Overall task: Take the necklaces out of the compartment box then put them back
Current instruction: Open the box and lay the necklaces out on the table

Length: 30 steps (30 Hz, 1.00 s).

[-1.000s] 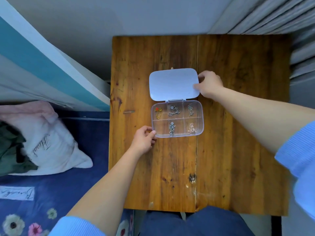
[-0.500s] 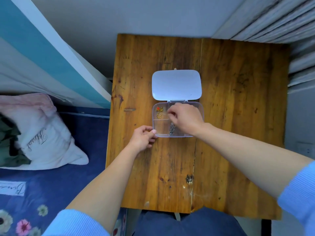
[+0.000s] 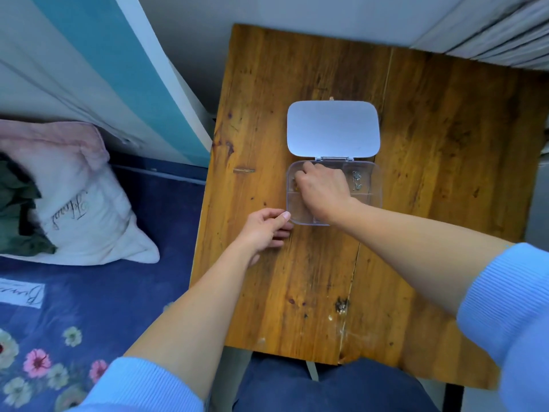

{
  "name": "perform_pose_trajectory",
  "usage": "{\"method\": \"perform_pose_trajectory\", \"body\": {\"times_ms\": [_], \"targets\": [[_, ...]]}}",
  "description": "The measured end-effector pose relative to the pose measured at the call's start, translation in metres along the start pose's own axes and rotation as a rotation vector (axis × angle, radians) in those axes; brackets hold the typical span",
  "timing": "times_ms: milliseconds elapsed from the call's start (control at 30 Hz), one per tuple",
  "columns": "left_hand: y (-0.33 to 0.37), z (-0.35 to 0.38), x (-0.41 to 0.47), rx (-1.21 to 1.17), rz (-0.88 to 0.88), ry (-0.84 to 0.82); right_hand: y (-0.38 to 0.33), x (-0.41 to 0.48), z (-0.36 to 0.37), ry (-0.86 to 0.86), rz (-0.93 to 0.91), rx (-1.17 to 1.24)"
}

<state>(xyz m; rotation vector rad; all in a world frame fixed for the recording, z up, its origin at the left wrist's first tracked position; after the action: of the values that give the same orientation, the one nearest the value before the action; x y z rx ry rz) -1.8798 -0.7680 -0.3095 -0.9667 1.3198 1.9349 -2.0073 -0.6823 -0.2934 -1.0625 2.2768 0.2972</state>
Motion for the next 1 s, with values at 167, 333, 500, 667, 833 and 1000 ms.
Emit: {"method": "perform_pose_trajectory", "body": {"times_ms": [167,333,500,667,833,1000], "targets": [[-0.008,-0.006,-0.011,-0.027,-0.035,0.050,-0.001,0.006,-0.005,-0.051,0.008,-0.030],[-0.019,-0.016,-0.023,-0.017,-0.067,0.100,-0.005,0.010,-0.012,-0.069,0.060,0.024],[-0.027,-0.024,-0.032,-0.015,-0.081,0.138,-0.006,0.008,-0.012,-0.069,0.067,0.084],[-0.032,-0.029,-0.041,-0.008,-0.083,0.159,-0.001,0.007,-0.008,-0.082,0.064,0.113],[-0.029,-0.026,-0.048,-0.012,-0.074,0.168,0.008,-0.003,-0.007,-0.065,0.077,0.278],[-0.012,-0.017,-0.053,0.019,-0.030,0.164,0.033,-0.039,-0.007,-0.106,0.229,0.756]]}}
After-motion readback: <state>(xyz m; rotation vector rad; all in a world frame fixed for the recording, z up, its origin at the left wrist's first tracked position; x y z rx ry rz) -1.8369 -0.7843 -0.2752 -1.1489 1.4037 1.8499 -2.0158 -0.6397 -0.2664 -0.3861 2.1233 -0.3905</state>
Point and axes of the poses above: each hand's wrist, its own x-axis towards the middle knuckle, its own z-axis out of the palm, y = z × x, the point moved 2 cm from there along x, towards the middle knuckle, and after that the axes turned 15 degrees about -y, right-handed, at the moved point
